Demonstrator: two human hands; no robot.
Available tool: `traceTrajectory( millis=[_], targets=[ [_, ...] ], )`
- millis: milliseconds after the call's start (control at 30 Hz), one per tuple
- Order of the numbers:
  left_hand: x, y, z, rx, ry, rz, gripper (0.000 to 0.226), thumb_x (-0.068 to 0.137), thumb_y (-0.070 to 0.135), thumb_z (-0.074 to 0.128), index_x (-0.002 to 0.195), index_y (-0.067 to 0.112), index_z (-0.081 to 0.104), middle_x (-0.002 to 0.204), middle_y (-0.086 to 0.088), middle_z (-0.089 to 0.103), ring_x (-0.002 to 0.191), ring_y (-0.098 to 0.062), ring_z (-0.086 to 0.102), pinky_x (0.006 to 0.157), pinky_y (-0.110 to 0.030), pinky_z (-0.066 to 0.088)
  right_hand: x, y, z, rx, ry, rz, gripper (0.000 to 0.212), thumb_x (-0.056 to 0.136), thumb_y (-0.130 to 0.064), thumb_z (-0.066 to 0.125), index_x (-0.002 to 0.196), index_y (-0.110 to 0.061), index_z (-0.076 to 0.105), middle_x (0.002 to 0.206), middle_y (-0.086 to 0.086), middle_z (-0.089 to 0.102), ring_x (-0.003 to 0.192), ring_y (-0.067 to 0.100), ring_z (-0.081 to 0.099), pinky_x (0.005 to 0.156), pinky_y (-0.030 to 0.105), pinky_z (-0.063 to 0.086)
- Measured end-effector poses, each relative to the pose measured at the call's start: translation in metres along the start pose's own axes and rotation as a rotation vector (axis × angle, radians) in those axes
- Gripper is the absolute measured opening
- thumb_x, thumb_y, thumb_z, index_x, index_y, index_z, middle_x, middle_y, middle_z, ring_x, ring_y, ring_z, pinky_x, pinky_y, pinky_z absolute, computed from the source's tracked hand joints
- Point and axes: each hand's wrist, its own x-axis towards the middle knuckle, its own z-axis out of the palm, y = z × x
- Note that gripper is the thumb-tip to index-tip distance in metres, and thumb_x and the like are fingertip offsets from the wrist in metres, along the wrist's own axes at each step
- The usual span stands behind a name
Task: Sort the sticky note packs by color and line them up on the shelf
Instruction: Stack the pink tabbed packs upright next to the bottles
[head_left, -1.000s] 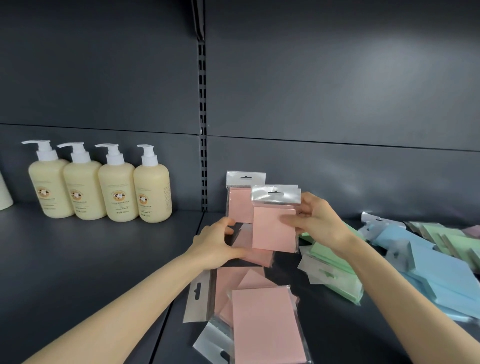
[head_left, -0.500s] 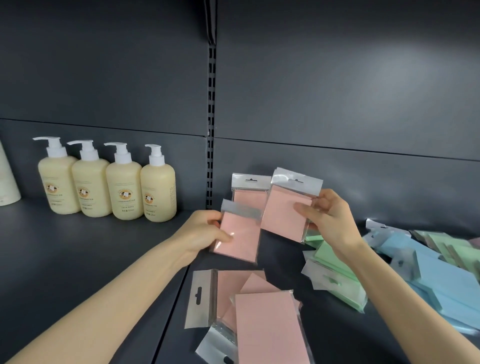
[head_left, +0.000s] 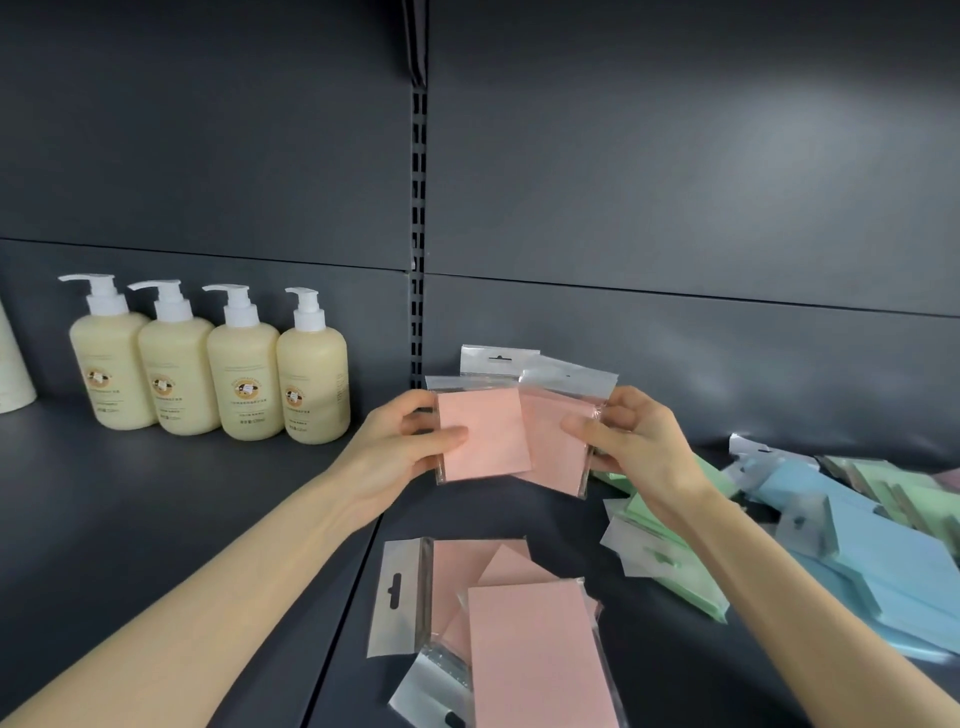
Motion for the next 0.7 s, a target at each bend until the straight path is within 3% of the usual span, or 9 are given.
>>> traceTrajectory(
  millis=[100, 267, 433, 533, 600, 700],
  targets=[
    [0.0, 0.002, 0.0, -0.07, -0.041, 0.01, 0.036, 0.079, -0.005, 0.065, 0.112, 0.01, 0.06, 0.105, -0.012, 0.071, 0.099, -0.023, 0.068, 0.083, -0.034, 0.053, 0.0, 0.0, -0.001, 0.006, 0.026, 0.011, 0.029, 0.084, -0.005, 0.067, 0.11, 0.0, 0.056, 0.09, 0.006, 0.07, 0.068, 0.01, 0.07, 0.055, 0.021, 0.054],
    [-0.006, -0.007, 0.011, 0.172, -0.053, 0.024, 0.034, 0.081, 0.0, 0.069, 0.11, 0.016, 0.062, 0.107, -0.009, 0.068, 0.096, -0.018, 0.068, 0.08, -0.03, 0.055, -0.003, 0.001, 0.006, -0.008, -0.081, 0.016, 0.031, 0.081, -0.008, 0.07, 0.108, 0.0, 0.058, 0.097, 0.013, 0.07, 0.082, 0.019, 0.069, 0.07, 0.031, 0.059],
    [-0.006, -0.01, 0.012, 0.254, -0.074, 0.05, 0.048, 0.081, 0.006, 0.07, 0.123, 0.026, 0.056, 0.103, 0.001, 0.072, 0.098, -0.013, 0.068, 0.089, -0.03, 0.053, -0.003, 0.004, 0.009, -0.013, -0.159, -0.003, 0.024, 0.082, -0.003, 0.068, 0.104, -0.002, 0.058, 0.1, 0.018, 0.067, 0.082, 0.021, 0.068, 0.073, 0.033, 0.06],
    [-0.006, -0.01, 0.013, 0.415, -0.021, 0.156, 0.04, 0.079, 0.007, 0.073, 0.107, 0.033, 0.062, 0.097, 0.01, 0.072, 0.096, -0.008, 0.066, 0.086, -0.022, 0.05, 0.0, 0.009, 0.008, -0.079, -0.165, -0.025, 0.023, 0.085, -0.006, 0.066, 0.107, -0.006, 0.06, 0.105, 0.015, 0.069, 0.089, 0.022, 0.068, 0.087, 0.037, 0.056],
    [-0.005, -0.014, 0.016, 0.514, 0.04, 0.24, 0.035, 0.078, 0.007, 0.073, 0.101, 0.032, 0.063, 0.096, 0.013, 0.071, 0.095, -0.006, 0.065, 0.083, -0.022, 0.051, 0.002, 0.013, 0.011, -0.146, -0.169, -0.066, 0.025, 0.088, -0.005, 0.063, 0.112, -0.011, 0.059, 0.105, 0.01, 0.071, 0.096, 0.028, 0.067, 0.093, 0.038, 0.052],
    [-0.001, -0.021, 0.019, 0.641, 0.043, 0.248, 0.028, 0.084, 0.014, 0.067, 0.11, 0.02, 0.062, 0.103, 0.009, 0.068, 0.097, -0.008, 0.062, 0.083, -0.023, 0.052, 0.007, 0.021, 0.015, -0.344, -0.149, -0.121, 0.026, 0.092, -0.01, 0.057, 0.118, -0.013, 0.055, 0.111, 0.004, 0.069, 0.098, 0.025, 0.065, 0.093, 0.034, 0.05]
  ],
)
